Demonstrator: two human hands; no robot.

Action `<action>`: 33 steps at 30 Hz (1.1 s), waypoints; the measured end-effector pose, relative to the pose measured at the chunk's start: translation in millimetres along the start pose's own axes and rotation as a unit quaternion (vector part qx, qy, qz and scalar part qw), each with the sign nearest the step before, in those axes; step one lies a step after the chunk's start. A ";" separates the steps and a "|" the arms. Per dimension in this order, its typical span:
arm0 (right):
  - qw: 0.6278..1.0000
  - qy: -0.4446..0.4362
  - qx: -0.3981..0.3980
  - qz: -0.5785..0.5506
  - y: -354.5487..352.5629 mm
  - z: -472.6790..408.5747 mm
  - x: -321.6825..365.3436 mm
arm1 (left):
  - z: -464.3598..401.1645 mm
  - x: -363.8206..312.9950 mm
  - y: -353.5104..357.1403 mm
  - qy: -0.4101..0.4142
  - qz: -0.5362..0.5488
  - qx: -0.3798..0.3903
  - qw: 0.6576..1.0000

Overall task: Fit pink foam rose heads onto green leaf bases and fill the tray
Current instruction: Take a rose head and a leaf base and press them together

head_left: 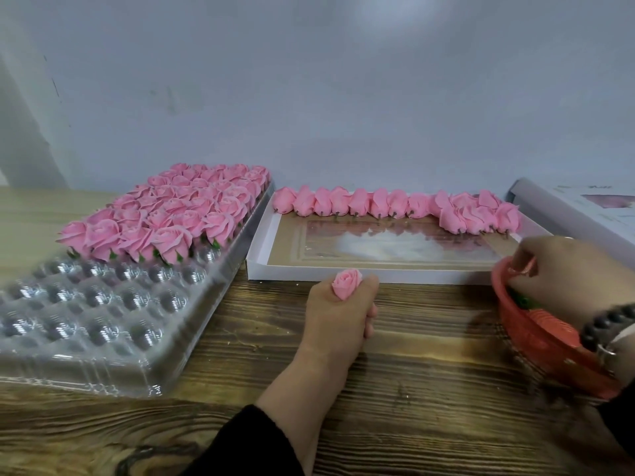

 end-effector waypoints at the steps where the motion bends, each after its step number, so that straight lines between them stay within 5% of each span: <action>1: 0.999 0.001 0.017 0.031 5.3 -2.3 -3.1 | -0.2 -0.1 0.1 0.003 -0.001 0.002 1.000; 8: 0.987 -0.004 0.136 0.082 35.4 -6.8 -8.5 | -0.2 -0.1 0.6 0.008 0.003 0.010 1.000; 17: 0.998 0.018 0.049 0.044 21.3 -10.4 -14.6 | -1.2 1.5 -1.4 -0.007 0.016 -0.003 1.000; 28: 0.987 -0.009 0.135 0.091 37.2 -8.4 -15.4 | -1.2 1.4 -2.3 -0.011 0.017 -0.006 1.000; 33: 0.994 0.023 0.058 0.088 32.7 -14.7 -24.9 | -1.4 1.3 -2.1 -0.010 0.019 -0.004 1.000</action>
Point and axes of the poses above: each hand's wrist, its own z-axis away from the middle knuckle, its own y-axis out of the palm, x = y × z, the point moved 8 cm from there along -z, towards the middle knuckle, and after that the axes turned 5 degrees about y, right-handed, at the moved point
